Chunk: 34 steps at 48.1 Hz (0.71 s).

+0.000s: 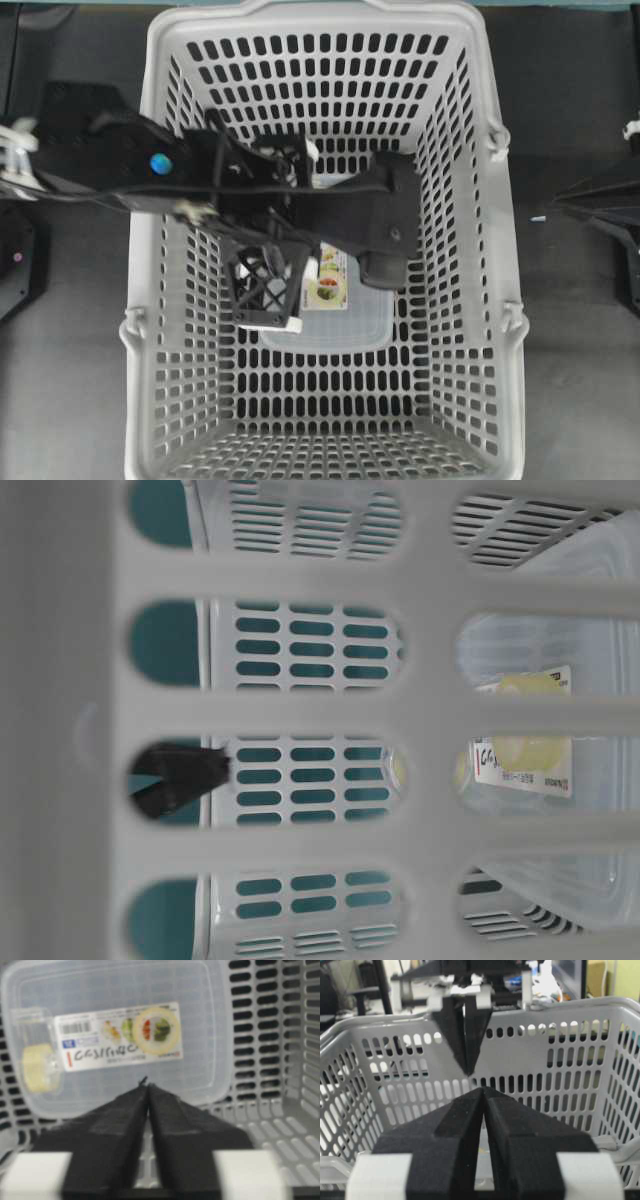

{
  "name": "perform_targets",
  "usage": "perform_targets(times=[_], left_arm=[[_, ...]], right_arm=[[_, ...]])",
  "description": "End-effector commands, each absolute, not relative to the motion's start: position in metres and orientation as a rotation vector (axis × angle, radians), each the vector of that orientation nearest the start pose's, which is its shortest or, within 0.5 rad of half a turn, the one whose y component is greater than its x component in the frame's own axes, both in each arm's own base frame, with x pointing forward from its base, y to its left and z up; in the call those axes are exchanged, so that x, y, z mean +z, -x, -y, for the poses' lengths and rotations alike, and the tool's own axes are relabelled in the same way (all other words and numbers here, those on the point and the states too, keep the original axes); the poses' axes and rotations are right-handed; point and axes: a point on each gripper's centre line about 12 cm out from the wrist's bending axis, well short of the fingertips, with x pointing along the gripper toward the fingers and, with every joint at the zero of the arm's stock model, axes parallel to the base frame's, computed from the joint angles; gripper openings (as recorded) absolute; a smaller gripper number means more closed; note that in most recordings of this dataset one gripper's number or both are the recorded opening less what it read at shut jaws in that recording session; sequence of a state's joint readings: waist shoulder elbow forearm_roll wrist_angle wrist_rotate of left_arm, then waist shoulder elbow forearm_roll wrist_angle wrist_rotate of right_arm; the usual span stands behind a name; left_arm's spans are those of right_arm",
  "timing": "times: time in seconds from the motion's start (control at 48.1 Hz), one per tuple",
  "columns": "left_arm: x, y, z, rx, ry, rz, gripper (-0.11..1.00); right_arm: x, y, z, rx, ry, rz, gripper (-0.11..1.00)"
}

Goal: Pick up the cellophane tape from the shopping basket with the left arm.
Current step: 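Move the open left gripper over the basket toward the tape roll, then lower the left gripper into the basket around the cellophane tape roll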

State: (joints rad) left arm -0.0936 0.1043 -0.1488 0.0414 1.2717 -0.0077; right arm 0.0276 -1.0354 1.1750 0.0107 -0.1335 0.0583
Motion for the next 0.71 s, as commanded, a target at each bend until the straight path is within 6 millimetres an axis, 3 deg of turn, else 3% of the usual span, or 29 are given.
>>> perform_targets(times=[0.0,0.166,0.27,0.436,0.686], left_arm=[[0.326,-0.433,0.035,-0.049,-0.089,-1.203,0.19],[0.304,-0.444,0.031,-0.034,-0.077,-1.235,0.69],[0.290,-0.450,0.033,-0.040,-0.083,-1.241,0.89],[0.279,-0.458,0.038,-0.049,-0.087,-1.224,0.90],[0.243,-0.460,0.040,-0.050,-0.091,-1.276,0.91]], right_arm=[[0.296,-0.190,-0.005,0.028,-0.074,0.010,0.01],[0.296,-0.190,-0.006,0.032,-0.072,0.010,0.01],[0.296,-0.189,-0.006,0.034,-0.071,0.010,0.01],[0.295,-0.189,-0.006,0.032,-0.071,0.008,0.01],[0.294,-0.189,-0.006,0.032,-0.071,0.007,0.01]])
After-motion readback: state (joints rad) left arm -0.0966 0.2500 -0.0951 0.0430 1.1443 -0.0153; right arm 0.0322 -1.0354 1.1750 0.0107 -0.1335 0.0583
